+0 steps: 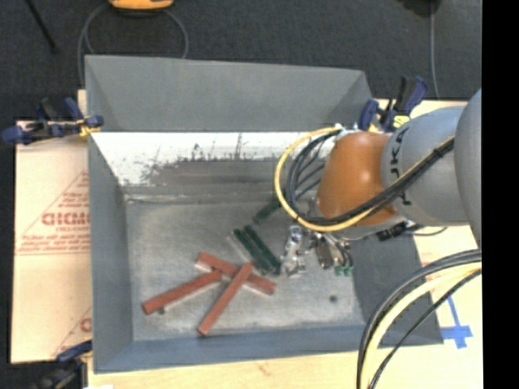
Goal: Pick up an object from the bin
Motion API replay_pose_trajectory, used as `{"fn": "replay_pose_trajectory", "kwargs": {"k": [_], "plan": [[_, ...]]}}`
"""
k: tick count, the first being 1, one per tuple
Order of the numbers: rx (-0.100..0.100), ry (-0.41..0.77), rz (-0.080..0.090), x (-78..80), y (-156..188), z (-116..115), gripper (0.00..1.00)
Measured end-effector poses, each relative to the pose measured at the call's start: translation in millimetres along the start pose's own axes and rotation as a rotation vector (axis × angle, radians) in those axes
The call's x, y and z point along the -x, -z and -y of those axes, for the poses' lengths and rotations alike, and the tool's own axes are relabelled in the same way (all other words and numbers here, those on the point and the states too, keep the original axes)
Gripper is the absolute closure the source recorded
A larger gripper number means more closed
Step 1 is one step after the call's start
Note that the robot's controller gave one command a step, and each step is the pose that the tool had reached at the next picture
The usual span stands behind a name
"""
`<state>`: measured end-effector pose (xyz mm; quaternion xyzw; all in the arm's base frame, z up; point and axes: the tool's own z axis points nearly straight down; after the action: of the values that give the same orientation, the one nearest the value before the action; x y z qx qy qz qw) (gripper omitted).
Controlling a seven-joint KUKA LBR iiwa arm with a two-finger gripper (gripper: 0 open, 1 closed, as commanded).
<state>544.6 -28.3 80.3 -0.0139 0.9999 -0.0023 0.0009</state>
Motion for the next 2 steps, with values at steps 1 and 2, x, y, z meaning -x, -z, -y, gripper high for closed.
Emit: {"fn": "replay_pose_trajectory", "kwargs": {"k": [1,2], "plan": [[0.000,-0.001,0.032,5.7,-1.3,-1.1,0.00],[0.000,0.001,0.030,5.3,-1.4,-1.3,0.00]]}}
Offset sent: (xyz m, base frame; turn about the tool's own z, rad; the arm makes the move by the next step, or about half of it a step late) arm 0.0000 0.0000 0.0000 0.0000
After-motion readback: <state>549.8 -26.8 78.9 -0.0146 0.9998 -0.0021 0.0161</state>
